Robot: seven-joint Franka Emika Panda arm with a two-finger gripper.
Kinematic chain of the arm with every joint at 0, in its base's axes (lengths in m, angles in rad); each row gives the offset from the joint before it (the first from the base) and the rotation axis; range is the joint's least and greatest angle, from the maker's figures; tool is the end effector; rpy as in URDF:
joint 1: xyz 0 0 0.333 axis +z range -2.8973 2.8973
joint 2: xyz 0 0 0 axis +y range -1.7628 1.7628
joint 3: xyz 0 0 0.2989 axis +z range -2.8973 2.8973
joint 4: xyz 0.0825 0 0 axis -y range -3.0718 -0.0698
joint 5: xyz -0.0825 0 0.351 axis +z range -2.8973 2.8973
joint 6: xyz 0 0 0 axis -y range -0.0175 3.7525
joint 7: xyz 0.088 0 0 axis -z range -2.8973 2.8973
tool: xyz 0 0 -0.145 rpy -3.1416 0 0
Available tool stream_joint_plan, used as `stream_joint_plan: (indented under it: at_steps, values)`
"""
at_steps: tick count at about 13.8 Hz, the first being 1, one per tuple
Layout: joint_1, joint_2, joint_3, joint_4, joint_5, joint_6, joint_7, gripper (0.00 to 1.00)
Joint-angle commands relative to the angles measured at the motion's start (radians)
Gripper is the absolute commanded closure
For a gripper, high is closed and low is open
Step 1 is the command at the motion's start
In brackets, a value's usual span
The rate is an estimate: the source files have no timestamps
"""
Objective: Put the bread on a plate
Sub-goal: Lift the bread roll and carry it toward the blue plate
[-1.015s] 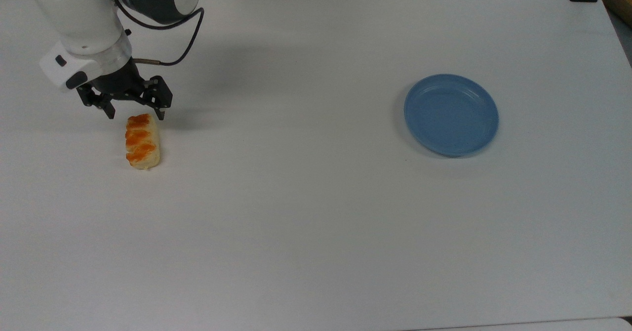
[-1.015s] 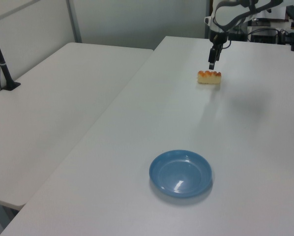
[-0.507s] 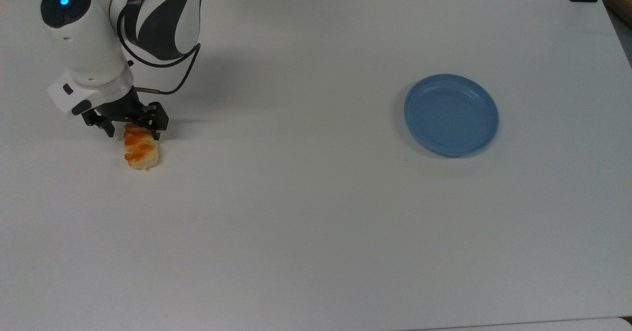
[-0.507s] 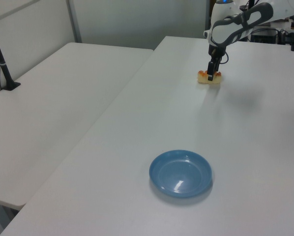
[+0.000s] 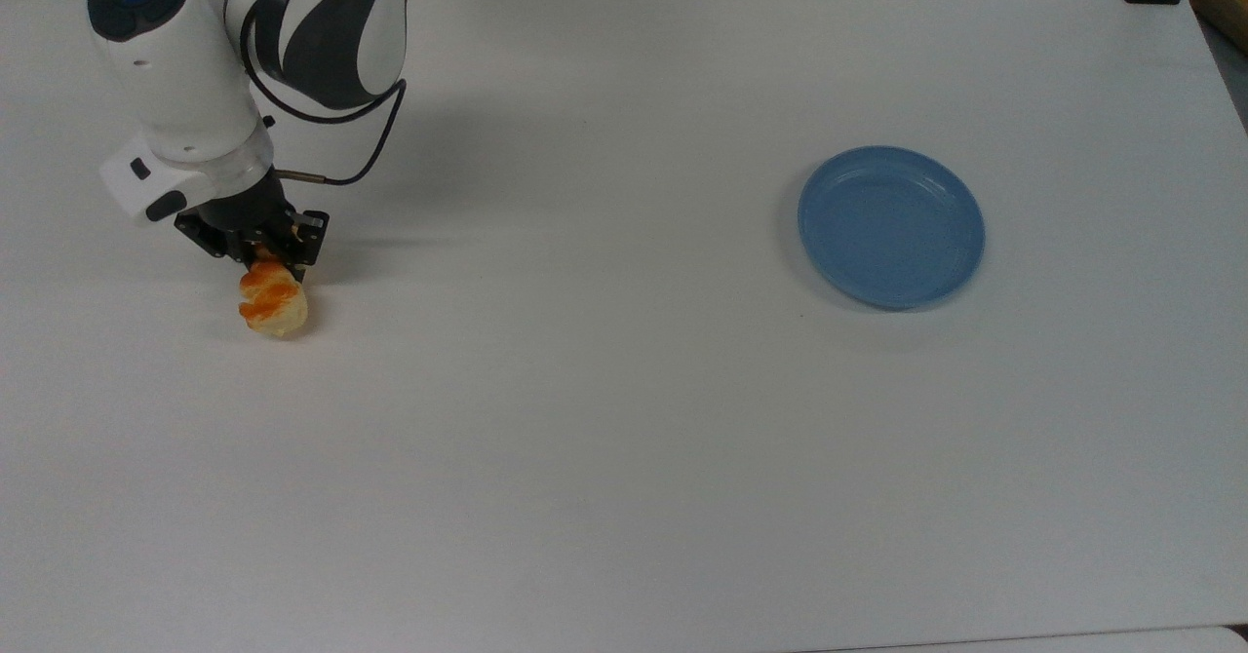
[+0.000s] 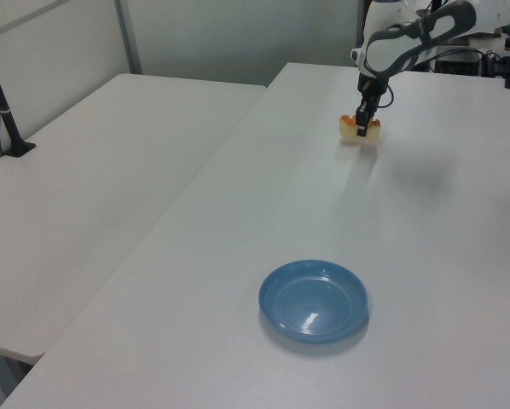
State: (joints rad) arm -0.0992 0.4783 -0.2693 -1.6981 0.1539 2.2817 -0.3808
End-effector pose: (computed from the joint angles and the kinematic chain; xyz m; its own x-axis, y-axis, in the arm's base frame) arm 0.6143 -0.2123 0.3028 0.9921 -0.0417 0.1179 -0.0469 -0.9980 0.0414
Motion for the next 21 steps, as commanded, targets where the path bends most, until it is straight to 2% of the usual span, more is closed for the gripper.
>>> stream_joint_plan:
  at_steps: [1,4,5,7,8,11,15,19,21]
  values:
    - [0.056,-0.16,0.027,-0.029,0.006,-0.138,0.109,0.62]
    - [0.16,-0.323,0.033,-0.054,0.004,-0.302,0.23,0.62]
    - [0.188,-0.351,0.048,-0.052,0.004,-0.336,0.267,0.62]
    - [0.211,-0.378,0.113,-0.046,0.003,-0.352,0.37,0.62]
    - [0.231,-0.379,0.174,-0.032,-0.004,-0.352,0.446,0.62]
    - [0.281,-0.344,0.321,-0.025,-0.083,-0.347,0.717,0.62]
    - [0.372,-0.248,0.4,0.009,-0.149,-0.334,0.969,0.63]
    - [0.418,-0.176,0.446,0.025,-0.18,-0.275,1.132,0.66]
    - [0.44,-0.144,0.46,0.025,-0.23,-0.248,1.2,0.66]
